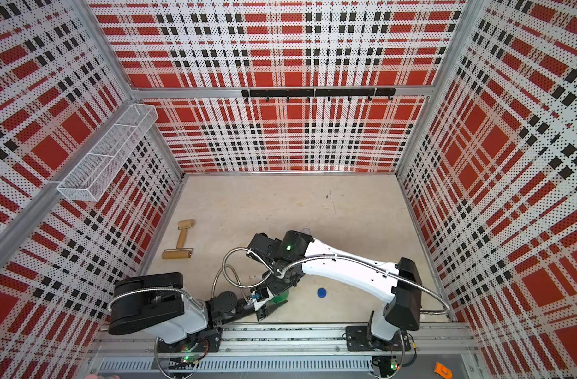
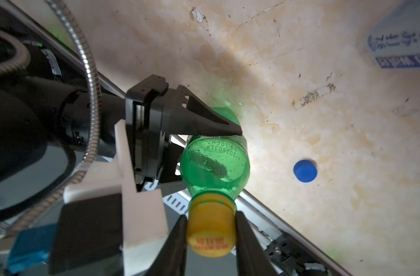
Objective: Screw on the bottle caps
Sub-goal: Screw the bottle cap onto the plastic bottle.
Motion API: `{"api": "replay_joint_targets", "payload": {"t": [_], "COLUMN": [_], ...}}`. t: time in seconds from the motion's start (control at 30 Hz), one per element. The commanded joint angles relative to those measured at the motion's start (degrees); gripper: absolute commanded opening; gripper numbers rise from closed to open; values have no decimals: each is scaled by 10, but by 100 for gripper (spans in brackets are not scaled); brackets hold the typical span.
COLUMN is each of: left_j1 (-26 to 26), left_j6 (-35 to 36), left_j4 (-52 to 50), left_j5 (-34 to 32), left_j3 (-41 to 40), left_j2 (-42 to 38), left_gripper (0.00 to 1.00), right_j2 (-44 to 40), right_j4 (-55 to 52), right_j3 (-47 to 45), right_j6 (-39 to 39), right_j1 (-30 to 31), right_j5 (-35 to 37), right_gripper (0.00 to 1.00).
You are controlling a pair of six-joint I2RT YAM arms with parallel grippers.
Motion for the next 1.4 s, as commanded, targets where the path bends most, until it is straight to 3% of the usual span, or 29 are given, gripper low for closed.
{"api": "replay_joint_targets", "payload": {"t": [0.0,0.13,0.2,0.27,0.47,0.57,0.67,0.8,0.97,1.37], "left_j1": [-15,-16,-17,-18,-18,-19,-18,-19,-18,-18], "left_j6": [39,44,44,43,43,41,37,32,27,24], "left_j4": [80,79,79,79,79,79,78,78,78,78], "left_j5": [11,5,6,8,19,31,48,63,79,93], "left_j3": [16,17,17,19,22,23,24,24,26,30], "left_j2": [-11,-10,-8,-5,3,4,9,12,15,26], "left_gripper": [53,53,53,53,53,53,53,54,54,54], "right_j2": [13,-7,-23,-47,-93,-100,-121,-136,-131,-136], "right_j4": [165,150,129,117,50,8,-4,-7,-16,19], "right_j3": [0,19,27,24,61,107,77,27,2,-53], "right_j6": [130,113,103,86,18,-82,-218,-331,-444,-566], "right_j1": [-7,-17,-29,-38,-59,-59,-59,-38,18,47], "right_j5": [-28,3,18,30,78,117,71,11,18,8], "right_gripper": [3,14,35,44,56,57,57,56,53,48]}}
